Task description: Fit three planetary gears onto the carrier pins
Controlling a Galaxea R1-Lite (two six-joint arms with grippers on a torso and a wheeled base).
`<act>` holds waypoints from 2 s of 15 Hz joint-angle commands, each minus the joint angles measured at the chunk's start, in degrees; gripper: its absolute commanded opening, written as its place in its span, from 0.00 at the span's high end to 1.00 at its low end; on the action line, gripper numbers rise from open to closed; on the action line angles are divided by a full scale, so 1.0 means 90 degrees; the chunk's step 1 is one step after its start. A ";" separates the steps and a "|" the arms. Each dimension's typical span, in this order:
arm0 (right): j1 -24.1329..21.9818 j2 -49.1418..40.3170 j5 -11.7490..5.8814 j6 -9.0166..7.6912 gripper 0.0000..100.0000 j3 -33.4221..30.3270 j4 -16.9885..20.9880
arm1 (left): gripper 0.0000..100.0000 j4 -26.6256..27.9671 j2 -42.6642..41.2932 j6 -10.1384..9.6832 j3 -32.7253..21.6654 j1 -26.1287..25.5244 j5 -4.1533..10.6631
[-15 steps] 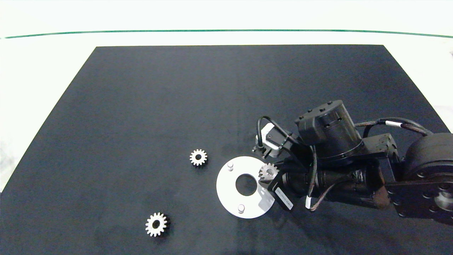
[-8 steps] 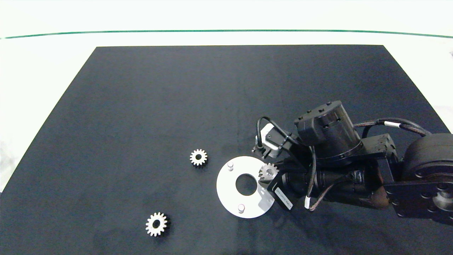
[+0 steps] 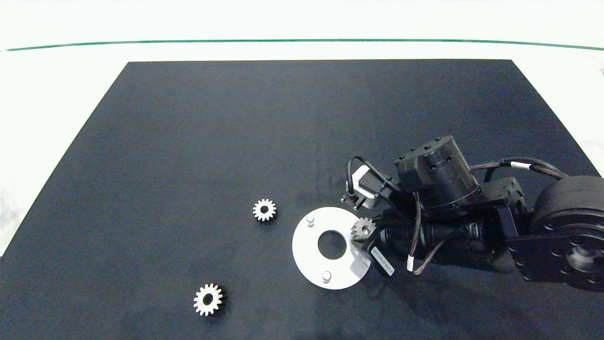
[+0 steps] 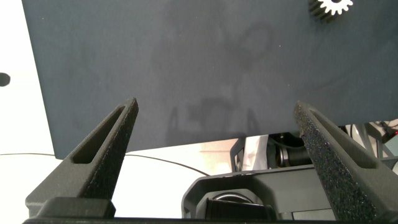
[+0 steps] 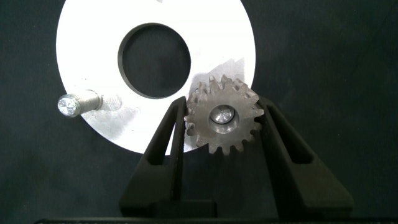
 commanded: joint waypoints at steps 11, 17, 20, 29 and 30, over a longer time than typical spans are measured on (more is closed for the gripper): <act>0.0025 -0.0056 0.0018 0.0273 0.00 0.0027 0.0042 | 0.00 0.0028 0.0010 0.0002 -0.0033 -0.0004 0.0010; 0.0016 -0.1335 -0.0021 0.0957 0.00 0.0056 0.0891 | 0.00 0.0028 0.0156 0.0217 -0.0082 -0.0072 -0.0039; -0.0023 -0.2390 -0.0206 0.1289 0.00 0.0242 0.1321 | 0.00 -0.0060 0.0479 0.0539 -0.0092 -0.0219 -0.0361; -0.0541 -0.4431 -0.0353 0.1582 0.00 0.0671 0.2190 | 0.00 -0.2238 0.1231 0.0490 0.1061 -0.1459 -0.1045; -0.0541 -0.4558 -0.0353 0.1582 0.00 0.0671 0.2258 | 0.00 -0.2834 0.1250 0.0471 0.1422 -0.1674 -0.1045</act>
